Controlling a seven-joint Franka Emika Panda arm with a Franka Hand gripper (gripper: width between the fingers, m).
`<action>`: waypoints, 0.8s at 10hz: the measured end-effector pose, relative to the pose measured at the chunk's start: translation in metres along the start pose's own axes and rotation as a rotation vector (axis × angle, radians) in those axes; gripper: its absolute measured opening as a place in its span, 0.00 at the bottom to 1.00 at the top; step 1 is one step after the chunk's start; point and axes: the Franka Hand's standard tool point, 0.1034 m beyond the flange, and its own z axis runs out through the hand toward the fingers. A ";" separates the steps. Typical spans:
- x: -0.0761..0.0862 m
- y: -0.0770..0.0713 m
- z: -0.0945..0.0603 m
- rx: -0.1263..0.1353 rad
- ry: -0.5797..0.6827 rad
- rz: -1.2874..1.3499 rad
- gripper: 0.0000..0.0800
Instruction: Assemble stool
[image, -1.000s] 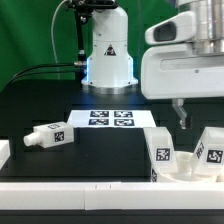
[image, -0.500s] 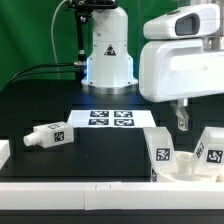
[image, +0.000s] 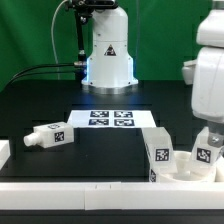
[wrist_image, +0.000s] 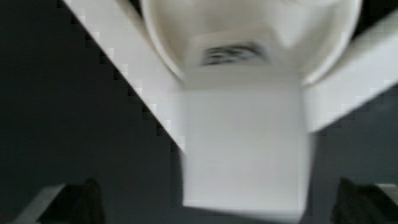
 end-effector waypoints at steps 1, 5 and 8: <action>-0.001 0.001 0.001 -0.003 -0.004 -0.017 0.81; 0.003 -0.002 0.006 -0.004 -0.003 0.111 0.81; 0.002 0.009 0.009 -0.104 0.023 0.028 0.81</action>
Offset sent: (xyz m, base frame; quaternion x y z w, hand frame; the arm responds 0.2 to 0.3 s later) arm 0.0000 0.0000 0.0000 0.0000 0.0000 0.0000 1.0000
